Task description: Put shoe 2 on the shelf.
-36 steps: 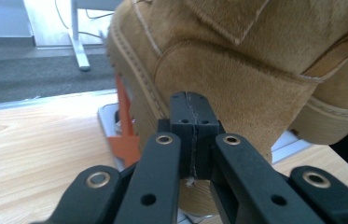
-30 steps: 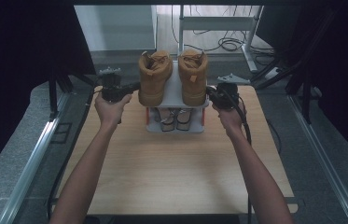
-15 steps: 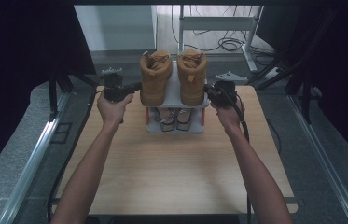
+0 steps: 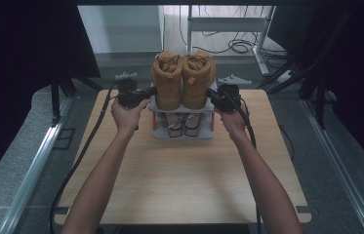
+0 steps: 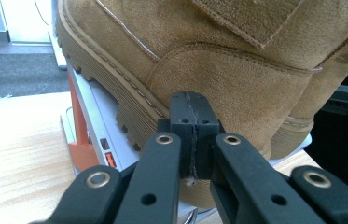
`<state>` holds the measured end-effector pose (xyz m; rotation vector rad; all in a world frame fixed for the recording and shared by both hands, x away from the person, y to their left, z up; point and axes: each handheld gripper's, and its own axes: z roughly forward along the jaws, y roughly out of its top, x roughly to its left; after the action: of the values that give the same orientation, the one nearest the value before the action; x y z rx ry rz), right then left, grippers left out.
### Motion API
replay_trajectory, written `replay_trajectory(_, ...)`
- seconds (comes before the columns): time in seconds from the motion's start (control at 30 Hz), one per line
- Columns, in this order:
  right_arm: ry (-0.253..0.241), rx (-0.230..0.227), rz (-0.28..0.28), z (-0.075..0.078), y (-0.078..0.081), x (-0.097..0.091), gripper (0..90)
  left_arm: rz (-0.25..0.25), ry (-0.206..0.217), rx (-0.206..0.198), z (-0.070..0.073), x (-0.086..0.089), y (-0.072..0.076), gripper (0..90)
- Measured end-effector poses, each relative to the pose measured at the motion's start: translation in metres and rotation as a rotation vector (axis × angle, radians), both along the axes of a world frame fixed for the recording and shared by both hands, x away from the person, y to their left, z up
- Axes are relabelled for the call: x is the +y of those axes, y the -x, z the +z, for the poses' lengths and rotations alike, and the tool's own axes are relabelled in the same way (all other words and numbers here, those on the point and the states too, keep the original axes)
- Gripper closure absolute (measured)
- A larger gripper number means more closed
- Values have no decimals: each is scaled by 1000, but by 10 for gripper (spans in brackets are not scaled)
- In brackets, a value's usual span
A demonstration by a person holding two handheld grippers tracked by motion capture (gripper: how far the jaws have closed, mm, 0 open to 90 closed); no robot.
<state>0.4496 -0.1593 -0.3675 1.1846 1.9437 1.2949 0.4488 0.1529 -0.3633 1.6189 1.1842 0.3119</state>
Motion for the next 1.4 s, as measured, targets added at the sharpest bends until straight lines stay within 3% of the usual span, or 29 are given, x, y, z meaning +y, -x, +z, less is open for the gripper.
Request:
replay_trajectory(0.13, -3, -3, 6, 1, 1, -1, 894, -8, 9, -3, -2, 3, 0, 899)
replay_trajectory(0.37, -19, -1, -3, 3, 4, -10, 894, -10, -18, -38, 4, 7, 8, 887)
replay_trajectory(0.7, -63, -28, 14, 4, 22, -23, 893, 10, 17, -74, 5, 33, 28, 862)
replay_trajectory(0.9, -82, -41, 34, 0, 34, -33, 855, 13, 9, -100, 0, 49, 45, 717)
replay_trajectory(1.1, -104, -41, 51, -5, 50, -47, 796, 2, -12, -110, -11, 58, 66, 629)
replay_trajectory(1.4, -157, -37, 53, -21, 75, -71, 629, -8, -38, -114, -35, 64, 102, 509)
